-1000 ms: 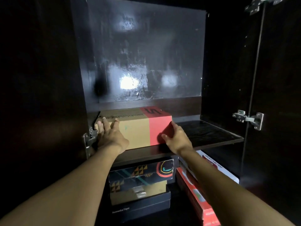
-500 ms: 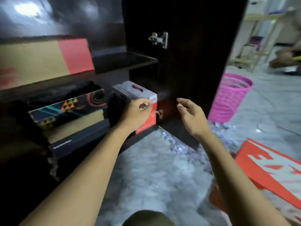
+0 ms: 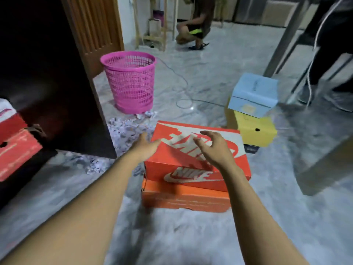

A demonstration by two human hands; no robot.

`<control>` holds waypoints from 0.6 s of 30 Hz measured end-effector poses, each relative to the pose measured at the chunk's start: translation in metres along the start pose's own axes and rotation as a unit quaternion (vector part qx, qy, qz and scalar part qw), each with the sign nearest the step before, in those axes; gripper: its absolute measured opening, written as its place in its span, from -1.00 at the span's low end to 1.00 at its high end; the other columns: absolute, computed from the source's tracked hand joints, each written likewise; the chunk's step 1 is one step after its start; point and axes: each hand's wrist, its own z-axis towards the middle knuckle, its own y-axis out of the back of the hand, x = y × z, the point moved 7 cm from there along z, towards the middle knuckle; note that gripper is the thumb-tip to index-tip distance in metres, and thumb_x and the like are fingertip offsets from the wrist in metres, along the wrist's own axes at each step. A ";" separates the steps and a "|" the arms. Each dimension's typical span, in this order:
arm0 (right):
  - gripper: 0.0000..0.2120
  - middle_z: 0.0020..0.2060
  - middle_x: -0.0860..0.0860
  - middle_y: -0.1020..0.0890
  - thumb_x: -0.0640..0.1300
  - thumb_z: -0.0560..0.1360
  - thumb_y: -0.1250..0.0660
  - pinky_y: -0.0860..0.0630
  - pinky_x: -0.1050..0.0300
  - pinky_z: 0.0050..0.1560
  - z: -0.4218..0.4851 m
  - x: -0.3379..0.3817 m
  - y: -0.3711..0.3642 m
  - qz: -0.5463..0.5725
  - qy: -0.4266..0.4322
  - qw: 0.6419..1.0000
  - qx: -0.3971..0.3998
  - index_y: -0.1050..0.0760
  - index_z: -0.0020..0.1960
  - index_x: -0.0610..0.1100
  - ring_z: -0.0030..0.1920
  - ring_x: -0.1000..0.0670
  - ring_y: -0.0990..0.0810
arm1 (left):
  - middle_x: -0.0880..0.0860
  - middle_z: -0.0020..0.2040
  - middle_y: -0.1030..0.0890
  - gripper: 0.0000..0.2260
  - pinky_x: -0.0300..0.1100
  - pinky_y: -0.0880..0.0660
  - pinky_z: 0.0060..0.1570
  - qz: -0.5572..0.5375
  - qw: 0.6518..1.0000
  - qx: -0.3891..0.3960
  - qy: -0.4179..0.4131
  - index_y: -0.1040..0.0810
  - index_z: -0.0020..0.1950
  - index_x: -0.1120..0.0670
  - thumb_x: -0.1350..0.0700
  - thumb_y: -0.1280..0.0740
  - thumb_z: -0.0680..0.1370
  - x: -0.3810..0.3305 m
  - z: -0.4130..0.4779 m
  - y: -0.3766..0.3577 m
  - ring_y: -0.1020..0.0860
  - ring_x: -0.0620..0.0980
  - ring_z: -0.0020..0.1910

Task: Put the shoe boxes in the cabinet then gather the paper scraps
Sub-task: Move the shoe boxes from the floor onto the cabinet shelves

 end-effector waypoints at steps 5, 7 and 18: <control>-0.40 0.53 -0.14 -0.24 0.23 0.51 -0.31 -0.18 -0.22 0.48 0.022 -0.086 0.026 -0.061 -0.123 0.990 -0.030 -0.36 0.48 0.03 0.54 -0.16 -0.17 | -0.06 0.08 -0.50 -0.64 -0.15 -0.42 -0.01 -0.040 0.996 -0.077 0.030 -0.41 0.34 -0.05 -0.10 -0.30 0.57 0.030 0.014 -0.032 -0.52 0.03 -0.02; -0.34 0.52 -0.14 -0.24 0.17 0.52 -0.34 -0.28 -0.15 0.44 0.026 -0.109 0.028 -0.010 -0.133 0.991 -0.030 -0.28 0.53 -0.04 0.49 -0.17 -0.28 | -0.01 0.02 -0.58 -0.76 -0.14 -0.46 -0.07 -0.069 0.991 -0.101 0.053 -0.49 0.15 -0.05 -0.13 -0.31 0.56 0.042 0.024 -0.031 -0.56 0.07 -0.09; -0.67 0.13 -0.04 -0.70 -0.04 0.53 -0.33 -0.54 0.03 0.07 -0.005 -0.143 0.020 0.451 -0.168 0.875 0.041 -0.56 0.28 -0.01 0.11 -0.06 -0.69 | 0.07 -0.06 -0.73 -0.65 0.14 -0.53 0.17 -0.234 0.958 0.053 0.156 -0.60 0.13 -0.04 -0.23 -0.23 0.52 0.064 0.020 -0.053 -0.66 0.12 0.01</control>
